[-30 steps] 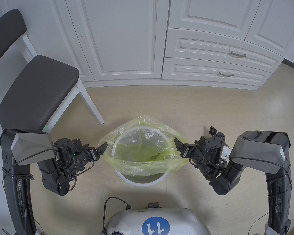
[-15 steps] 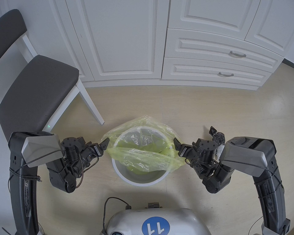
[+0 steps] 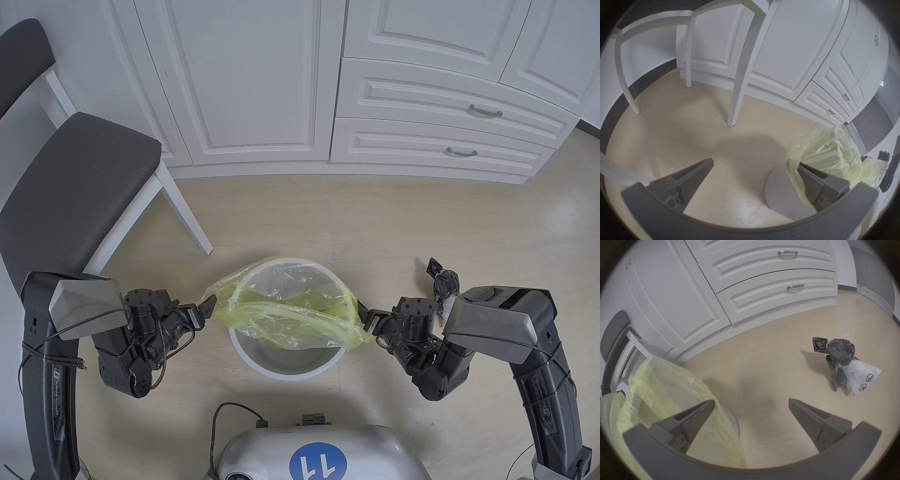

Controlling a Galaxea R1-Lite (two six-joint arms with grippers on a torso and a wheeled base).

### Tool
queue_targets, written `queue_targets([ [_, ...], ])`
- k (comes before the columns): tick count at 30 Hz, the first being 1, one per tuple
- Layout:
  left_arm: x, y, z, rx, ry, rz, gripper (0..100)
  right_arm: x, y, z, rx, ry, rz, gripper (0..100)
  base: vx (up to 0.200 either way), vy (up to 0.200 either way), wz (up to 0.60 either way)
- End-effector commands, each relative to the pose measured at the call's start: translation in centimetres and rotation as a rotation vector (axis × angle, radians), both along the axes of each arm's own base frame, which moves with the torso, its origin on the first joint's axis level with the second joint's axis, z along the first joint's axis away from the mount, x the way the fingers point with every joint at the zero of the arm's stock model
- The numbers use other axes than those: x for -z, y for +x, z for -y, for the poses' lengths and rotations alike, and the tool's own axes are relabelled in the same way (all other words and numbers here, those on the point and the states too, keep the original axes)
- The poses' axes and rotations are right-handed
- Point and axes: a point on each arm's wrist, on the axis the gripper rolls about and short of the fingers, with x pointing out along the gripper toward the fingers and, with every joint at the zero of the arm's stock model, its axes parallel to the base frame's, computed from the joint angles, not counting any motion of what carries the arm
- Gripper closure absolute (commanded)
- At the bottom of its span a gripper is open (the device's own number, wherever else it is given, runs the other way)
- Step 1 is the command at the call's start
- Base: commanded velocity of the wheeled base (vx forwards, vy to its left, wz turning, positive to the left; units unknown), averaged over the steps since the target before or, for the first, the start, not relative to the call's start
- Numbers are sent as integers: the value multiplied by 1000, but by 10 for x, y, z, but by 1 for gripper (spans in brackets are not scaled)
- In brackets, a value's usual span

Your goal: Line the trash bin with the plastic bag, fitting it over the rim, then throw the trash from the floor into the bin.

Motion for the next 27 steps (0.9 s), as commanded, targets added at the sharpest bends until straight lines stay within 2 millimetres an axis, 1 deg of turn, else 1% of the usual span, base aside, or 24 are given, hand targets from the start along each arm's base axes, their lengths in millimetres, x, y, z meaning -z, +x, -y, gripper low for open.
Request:
queue_targets([
  [1, -9, -9, -2, 10, 12, -2, 0, -13, -5, 2, -2, 2, 8, 0, 0, 0, 0],
  [3, -17, -16, -6, 28, 22, -1, 0, -26, -13, 5, -12, -5, 9, 0, 0, 0, 0],
  [4, -21, -21, -9, 49, 30, -3, 0, -34, -19, 7, -21, -24, 4, 0, 0, 0, 0],
  [7, -30, -35, -17, 110, 67, -14, 0, -46, -34, 13, -44, -105, -36, 0, 0, 0, 0],
  [8, -33, -41, -20, 134, 86, -22, 0, -55, -40, 15, -54, -127, -46, 0, 0, 0, 0],
  [10, -35, -48, -24, 157, 109, -44, 0, -59, -47, 16, -62, -147, -67, 0, 0, 0, 0],
  [11, -36, -55, -26, 181, 137, -72, 0, -61, -56, 18, -77, -169, -101, 0, 0, 0, 0],
  [13, -35, -60, -27, 205, 160, -104, 0, -63, -63, 20, -106, -193, -124, 0, 0, 0, 0],
  [14, -33, -63, -27, 226, 180, -135, 0, -63, -71, 21, -142, -221, -148, 0, 0, 0, 0],
  [16, -29, -68, -27, 244, 200, -167, 0, -57, -81, 25, -190, -255, -179, 0, 0, 0, 0],
  [18, -26, -70, -26, 252, 211, -180, 0, -54, -86, 25, -215, -274, -192, 0, 0, 0, 0],
  [19, -23, -72, -25, 264, 230, -191, 0, -49, -92, 25, -246, -297, -214, 0, 0, 0, 0],
  [21, -14, -76, -25, 290, 260, -220, 0, -41, -99, 25, -294, -327, -245, 0, 0, 0, 0],
  [22, -11, -76, -25, 297, 263, -227, 0, -39, -101, 24, -303, -331, -251, 0, 0, 0, 0],
  [23, -3, -78, -24, 325, 269, -248, 0, -33, -104, 23, -325, -343, -272, 0, 0, 0, 0],
  [27, 14, -78, -23, 360, 262, -293, 0, -16, -111, 16, -363, -368, -316, 0, 0, 0, 0],
])
